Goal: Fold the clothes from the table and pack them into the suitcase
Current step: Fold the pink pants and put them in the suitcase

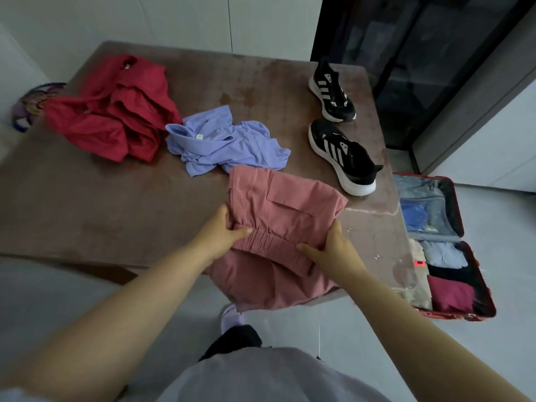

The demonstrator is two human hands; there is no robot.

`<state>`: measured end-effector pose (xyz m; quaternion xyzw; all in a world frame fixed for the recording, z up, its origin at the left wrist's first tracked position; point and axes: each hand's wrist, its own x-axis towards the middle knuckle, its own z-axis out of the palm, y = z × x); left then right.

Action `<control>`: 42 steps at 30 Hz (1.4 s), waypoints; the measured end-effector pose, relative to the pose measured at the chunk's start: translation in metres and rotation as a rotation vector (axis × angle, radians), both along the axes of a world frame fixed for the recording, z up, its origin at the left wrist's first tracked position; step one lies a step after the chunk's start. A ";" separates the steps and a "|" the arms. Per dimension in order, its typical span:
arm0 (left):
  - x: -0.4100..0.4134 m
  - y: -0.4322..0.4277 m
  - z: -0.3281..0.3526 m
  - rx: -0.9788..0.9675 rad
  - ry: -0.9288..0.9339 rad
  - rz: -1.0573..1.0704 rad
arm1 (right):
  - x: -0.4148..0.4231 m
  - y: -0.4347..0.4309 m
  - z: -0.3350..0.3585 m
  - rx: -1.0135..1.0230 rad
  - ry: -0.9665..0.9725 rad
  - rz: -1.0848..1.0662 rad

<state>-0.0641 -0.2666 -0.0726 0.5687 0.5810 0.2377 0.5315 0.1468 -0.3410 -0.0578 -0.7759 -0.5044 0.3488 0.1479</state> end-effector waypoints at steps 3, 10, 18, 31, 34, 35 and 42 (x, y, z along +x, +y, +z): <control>-0.001 -0.012 0.020 0.071 -0.002 0.009 | 0.003 -0.015 0.021 0.114 0.041 0.001; -0.008 -0.030 0.080 0.190 -0.149 0.035 | 0.014 -0.036 0.084 0.359 0.114 0.010; -0.013 -0.022 0.158 0.414 -0.242 0.032 | 0.024 -0.023 0.157 0.565 0.124 0.017; 0.001 0.073 0.238 0.451 -0.324 0.000 | 0.036 0.082 0.232 0.623 0.201 0.034; 0.000 0.111 0.203 0.308 -0.278 0.011 | 0.037 0.124 0.202 0.502 0.157 0.006; 0.001 0.119 0.189 0.262 -0.244 0.032 | 0.039 0.136 0.188 0.456 0.157 -0.004; -0.002 0.164 0.086 0.085 -0.076 0.098 | 0.036 0.187 0.081 0.328 0.276 -0.082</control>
